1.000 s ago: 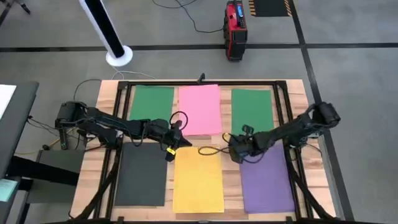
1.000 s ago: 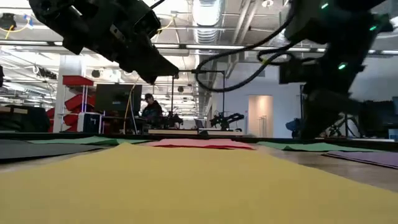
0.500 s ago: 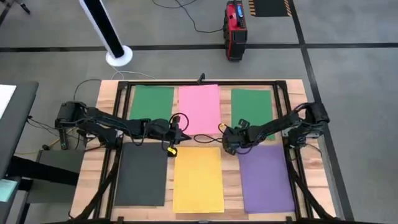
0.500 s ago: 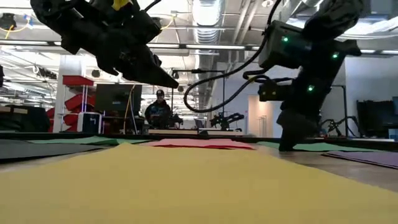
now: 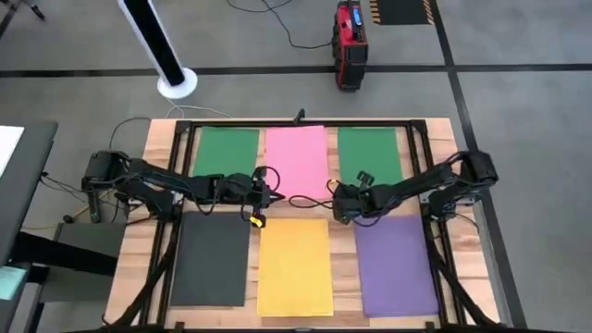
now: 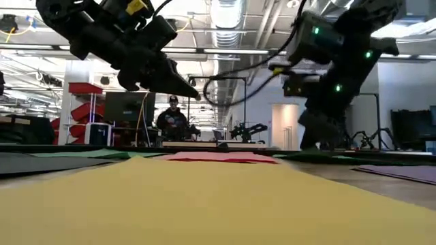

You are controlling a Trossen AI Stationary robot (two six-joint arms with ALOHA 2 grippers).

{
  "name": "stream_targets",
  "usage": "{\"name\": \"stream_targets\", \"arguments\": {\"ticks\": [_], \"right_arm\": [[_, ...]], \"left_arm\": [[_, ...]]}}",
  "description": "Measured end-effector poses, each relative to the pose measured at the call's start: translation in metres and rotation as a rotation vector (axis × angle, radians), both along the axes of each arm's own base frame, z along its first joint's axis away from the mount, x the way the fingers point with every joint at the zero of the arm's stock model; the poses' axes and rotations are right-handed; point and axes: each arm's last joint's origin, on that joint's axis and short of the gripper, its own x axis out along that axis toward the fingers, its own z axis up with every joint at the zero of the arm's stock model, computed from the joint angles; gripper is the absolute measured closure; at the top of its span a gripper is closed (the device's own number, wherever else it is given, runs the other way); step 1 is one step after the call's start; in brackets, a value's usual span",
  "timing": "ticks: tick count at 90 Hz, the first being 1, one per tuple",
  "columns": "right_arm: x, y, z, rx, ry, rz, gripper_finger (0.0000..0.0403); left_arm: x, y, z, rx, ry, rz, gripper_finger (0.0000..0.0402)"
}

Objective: Organize paper
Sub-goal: Stack the green paper on top of the green paper

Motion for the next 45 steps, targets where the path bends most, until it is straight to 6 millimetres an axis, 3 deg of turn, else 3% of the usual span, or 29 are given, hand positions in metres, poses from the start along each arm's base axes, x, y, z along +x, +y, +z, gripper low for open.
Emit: {"name": "stream_targets", "arguments": {"ticks": [26,45], "right_arm": [[-0.018,-0.008,0.033,-0.009,-0.053,-0.029,0.0403],[-0.023,-0.008,0.048,0.001,-0.121,-0.027,0.0403]], "left_arm": [[0.007,0.016,0.005,0.022,-0.096,0.008,0.0352],[0.041,0.028,-0.001,0.015,-0.062,-0.053,0.0305]]}}
